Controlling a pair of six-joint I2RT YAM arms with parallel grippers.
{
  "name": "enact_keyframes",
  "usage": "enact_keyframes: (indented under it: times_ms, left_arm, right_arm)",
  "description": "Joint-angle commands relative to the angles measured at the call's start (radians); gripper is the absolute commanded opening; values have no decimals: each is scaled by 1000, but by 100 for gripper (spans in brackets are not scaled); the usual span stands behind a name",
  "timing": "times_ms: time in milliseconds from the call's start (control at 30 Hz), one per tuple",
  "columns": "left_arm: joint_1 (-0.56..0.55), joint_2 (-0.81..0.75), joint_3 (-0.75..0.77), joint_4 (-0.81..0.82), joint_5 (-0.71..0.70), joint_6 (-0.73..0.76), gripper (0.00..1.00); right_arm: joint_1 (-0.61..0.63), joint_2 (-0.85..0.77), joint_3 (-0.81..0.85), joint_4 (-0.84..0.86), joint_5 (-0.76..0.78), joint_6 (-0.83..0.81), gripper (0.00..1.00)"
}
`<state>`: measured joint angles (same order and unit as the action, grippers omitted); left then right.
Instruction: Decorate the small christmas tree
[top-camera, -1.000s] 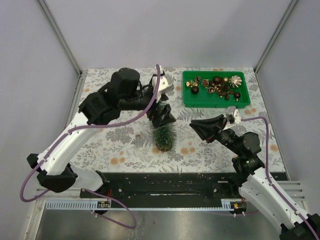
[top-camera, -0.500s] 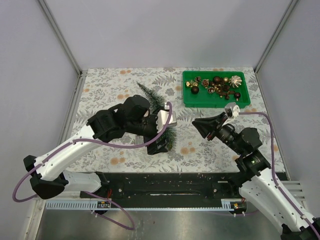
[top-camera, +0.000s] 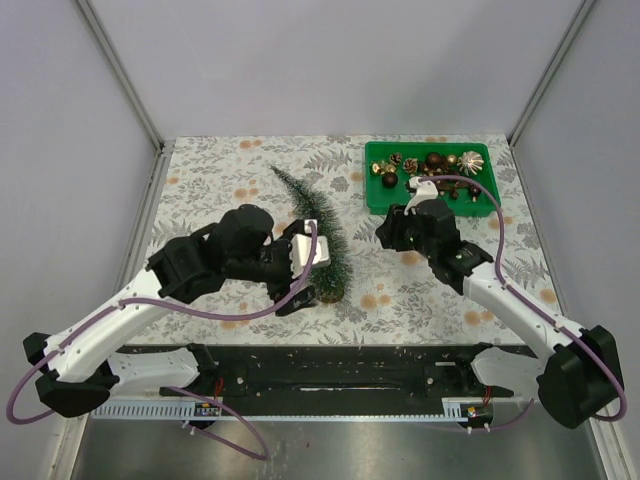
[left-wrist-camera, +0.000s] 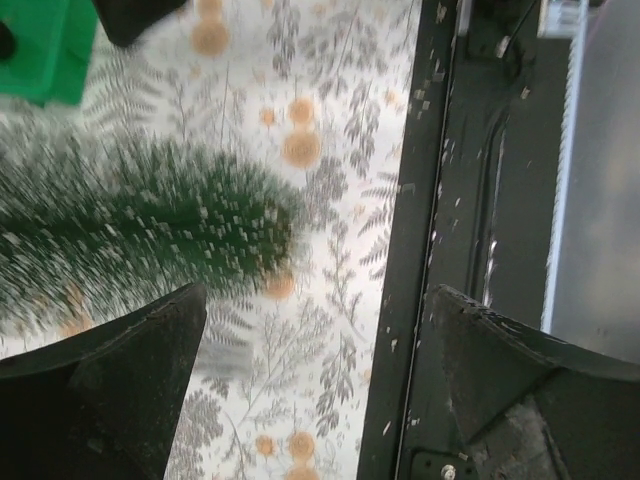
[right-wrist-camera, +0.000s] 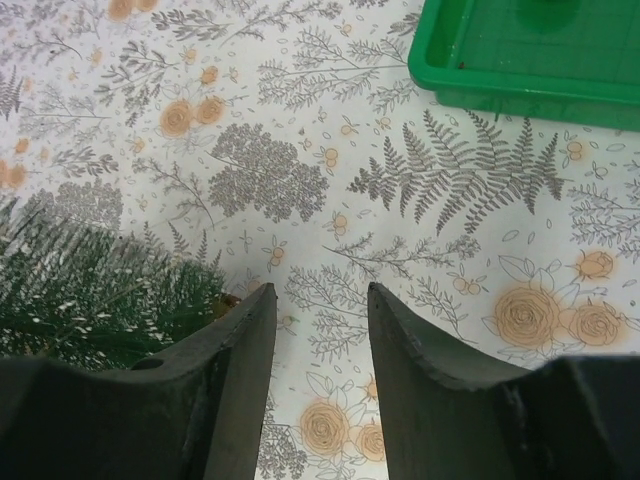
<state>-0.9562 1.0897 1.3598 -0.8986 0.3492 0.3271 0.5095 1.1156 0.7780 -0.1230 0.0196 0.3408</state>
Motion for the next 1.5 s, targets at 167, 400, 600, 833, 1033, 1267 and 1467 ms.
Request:
enact_keyframes:
  times_ms: [167, 400, 600, 833, 1033, 1267, 1467]
  left_arm:
    - [16, -82, -306, 1, -111, 122, 99]
    - [16, -63, -442, 68, -139, 80, 99]
    - [13, -2, -470, 220, -139, -68, 99]
    - [-33, 61, -518, 314, -108, -94, 99]
    - [-58, 82, -511, 294, -90, -62, 99]
    - [-136, 119, -542, 306, -156, 1, 77]
    - [-150, 108, -567, 288, -220, 59, 31]
  right_arm:
    - [3, -78, 4, 60, 17, 20, 50]
    - [4, -207, -62, 31, 20, 29, 50]
    - [3, -253, -71, 11, 6, 37, 50]
    - [3, -286, -66, -3, 2, 29, 50]
    - [3, -303, -46, -17, 2, 10, 49]
    - [3, -312, -29, -15, 0, 6, 49]
    - [3, -327, -31, -18, 3, 4, 47]
